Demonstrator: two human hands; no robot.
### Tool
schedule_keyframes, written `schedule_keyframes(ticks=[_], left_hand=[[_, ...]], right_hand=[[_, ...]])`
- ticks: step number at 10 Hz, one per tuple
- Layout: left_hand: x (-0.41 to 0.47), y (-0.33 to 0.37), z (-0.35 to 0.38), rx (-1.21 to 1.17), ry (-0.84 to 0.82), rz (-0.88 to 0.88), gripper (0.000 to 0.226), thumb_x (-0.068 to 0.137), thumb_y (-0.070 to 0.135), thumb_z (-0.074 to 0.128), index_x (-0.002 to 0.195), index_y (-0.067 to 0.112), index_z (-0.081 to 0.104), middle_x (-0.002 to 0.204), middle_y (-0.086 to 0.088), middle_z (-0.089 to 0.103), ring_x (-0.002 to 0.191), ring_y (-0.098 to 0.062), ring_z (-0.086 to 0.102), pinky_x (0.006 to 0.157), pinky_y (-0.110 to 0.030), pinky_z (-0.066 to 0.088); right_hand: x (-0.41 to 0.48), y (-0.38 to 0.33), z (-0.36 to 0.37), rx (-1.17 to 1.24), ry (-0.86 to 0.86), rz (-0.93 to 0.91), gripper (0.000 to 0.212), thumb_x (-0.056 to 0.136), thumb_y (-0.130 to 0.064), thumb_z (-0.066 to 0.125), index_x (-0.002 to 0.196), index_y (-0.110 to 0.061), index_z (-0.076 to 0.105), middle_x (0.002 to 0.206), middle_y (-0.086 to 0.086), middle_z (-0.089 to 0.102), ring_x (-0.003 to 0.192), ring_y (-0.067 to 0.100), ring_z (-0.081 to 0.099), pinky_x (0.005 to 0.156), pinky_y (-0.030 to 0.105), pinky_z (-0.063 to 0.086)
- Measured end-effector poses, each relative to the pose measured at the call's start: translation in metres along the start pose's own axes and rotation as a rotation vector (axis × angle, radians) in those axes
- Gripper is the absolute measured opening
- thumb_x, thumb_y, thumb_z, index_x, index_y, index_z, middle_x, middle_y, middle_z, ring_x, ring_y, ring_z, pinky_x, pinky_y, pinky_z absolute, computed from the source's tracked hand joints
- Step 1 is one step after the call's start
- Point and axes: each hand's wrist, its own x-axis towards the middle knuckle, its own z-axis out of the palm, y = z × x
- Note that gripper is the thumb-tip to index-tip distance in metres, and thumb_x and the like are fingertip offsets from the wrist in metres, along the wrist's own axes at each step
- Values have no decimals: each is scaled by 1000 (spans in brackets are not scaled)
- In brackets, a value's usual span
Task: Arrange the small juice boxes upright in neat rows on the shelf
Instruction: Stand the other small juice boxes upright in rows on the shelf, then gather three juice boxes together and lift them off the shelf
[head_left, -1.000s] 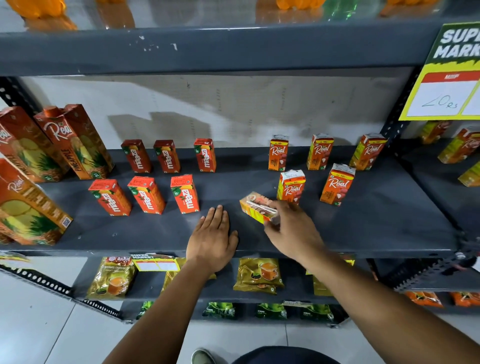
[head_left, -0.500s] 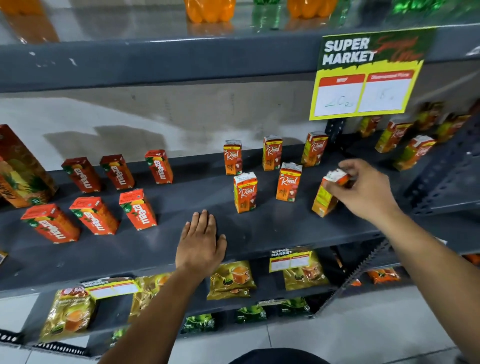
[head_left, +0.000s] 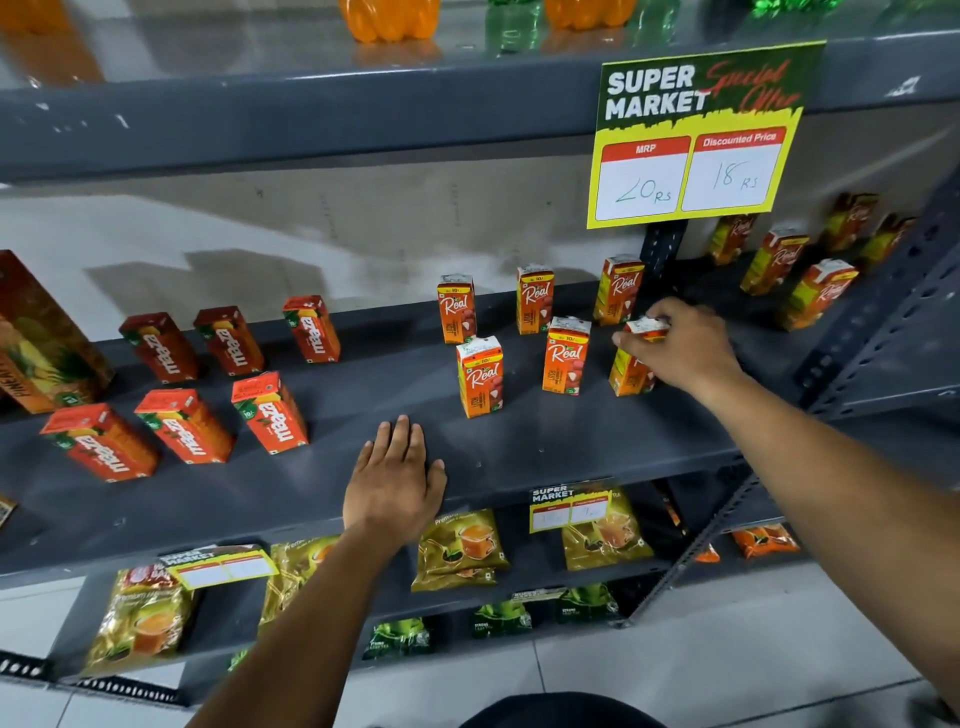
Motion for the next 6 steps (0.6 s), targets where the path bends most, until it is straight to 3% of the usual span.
schedule_keyframes(ticks=[1, 2, 3, 4, 5, 6], left_hand=[[0, 1, 0, -2, -2, 3, 65, 96, 49, 16, 150, 12, 15, 161, -6, 9, 147, -23, 3, 119, -38, 6], [1, 1, 1, 4, -6, 3, 65, 96, 49, 16, 150, 12, 14, 161, -6, 9, 147, -23, 2, 119, -38, 6], [1, 0, 2, 13, -13, 6, 66, 96, 49, 15, 150, 12, 13, 161, -6, 7, 147, -23, 2, 119, -38, 6], [1, 0, 2, 16, -14, 7, 66, 96, 49, 15, 150, 12, 13, 161, -6, 7, 147, -23, 2, 119, -38, 6], [2, 0, 1, 13, -12, 4, 66, 96, 49, 15, 150, 12, 14, 161, -7, 8, 147, -23, 2, 119, -38, 6], [1, 0, 1, 9, -9, 6, 66, 96, 49, 15, 150, 12, 14, 161, -7, 9, 147, -24, 3, 119, -39, 7]], right_hand=[[1, 5, -9, 55, -99, 0, 54, 81, -61, 62, 119, -23, 61, 122, 12, 54, 110, 28, 53, 79, 32, 41], [10, 10, -22, 202, -162, -26, 33, 94, -42, 55, 122, -26, 61, 124, 11, 57, 110, 24, 55, 80, 30, 43], [20, 17, -38, 332, -312, -14, 36, 96, -11, 52, 128, -26, 58, 129, 7, 58, 106, 18, 57, 74, 26, 43], [21, 21, -39, 295, -397, -51, 43, 93, -7, 57, 132, -26, 55, 131, 3, 57, 97, 5, 58, 69, 20, 43], [15, 23, -27, 324, -451, -36, 50, 91, -27, 64, 138, -31, 47, 136, -1, 55, 99, 0, 57, 74, 20, 48], [10, 24, -13, 368, -380, 23, 65, 88, -50, 61, 145, -31, 36, 141, 0, 48, 114, 14, 55, 89, 35, 50]])
